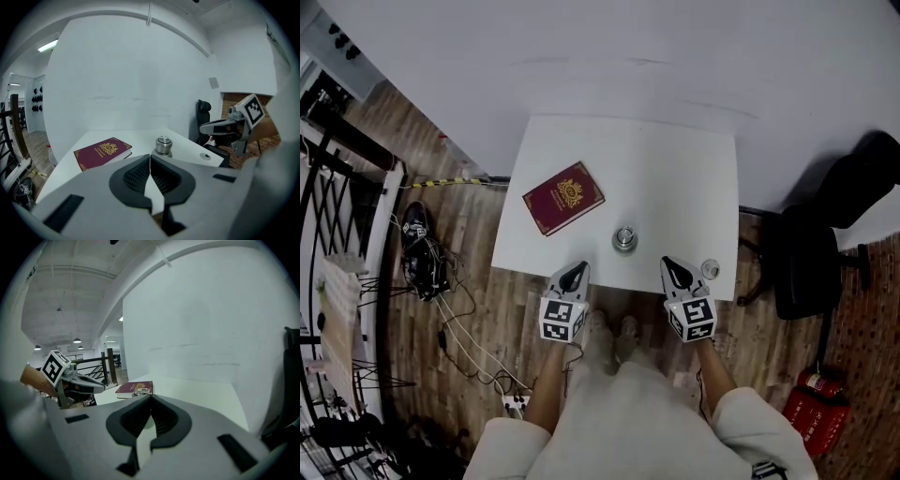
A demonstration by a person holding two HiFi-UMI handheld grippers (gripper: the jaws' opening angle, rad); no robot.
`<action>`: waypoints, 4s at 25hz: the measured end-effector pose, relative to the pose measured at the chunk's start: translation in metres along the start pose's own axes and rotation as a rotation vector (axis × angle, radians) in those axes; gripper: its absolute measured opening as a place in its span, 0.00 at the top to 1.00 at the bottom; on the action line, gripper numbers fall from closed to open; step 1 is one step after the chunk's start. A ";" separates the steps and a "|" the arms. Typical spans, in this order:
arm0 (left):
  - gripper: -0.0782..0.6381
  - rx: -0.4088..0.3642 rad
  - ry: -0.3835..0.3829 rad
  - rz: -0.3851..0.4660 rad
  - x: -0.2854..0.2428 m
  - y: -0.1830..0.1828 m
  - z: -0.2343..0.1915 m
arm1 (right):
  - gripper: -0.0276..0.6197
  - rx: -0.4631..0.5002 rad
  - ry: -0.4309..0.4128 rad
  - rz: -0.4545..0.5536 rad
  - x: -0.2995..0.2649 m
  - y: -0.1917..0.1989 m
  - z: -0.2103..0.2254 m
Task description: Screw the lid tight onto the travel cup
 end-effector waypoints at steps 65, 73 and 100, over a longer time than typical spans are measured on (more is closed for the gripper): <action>0.40 -0.176 0.488 -0.012 -0.162 0.041 -0.009 | 0.34 0.123 -0.383 -0.035 -0.141 0.011 -0.009; 0.40 -0.204 0.530 -0.018 -0.172 0.038 -0.004 | 0.41 0.187 -0.488 -0.058 -0.158 0.006 -0.009; 0.40 -0.261 0.560 0.006 -0.176 0.040 -0.007 | 0.55 0.324 -0.678 -0.038 -0.178 -0.013 -0.016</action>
Point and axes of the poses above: the fingertips, and each gripper's own axes: x backward along the fingers, z to its right, y out of its underside, the point moved 10 cm from there along x, backward along the fingers, and after that the axes turned 3 degrees about x, right-handed, at the moved point
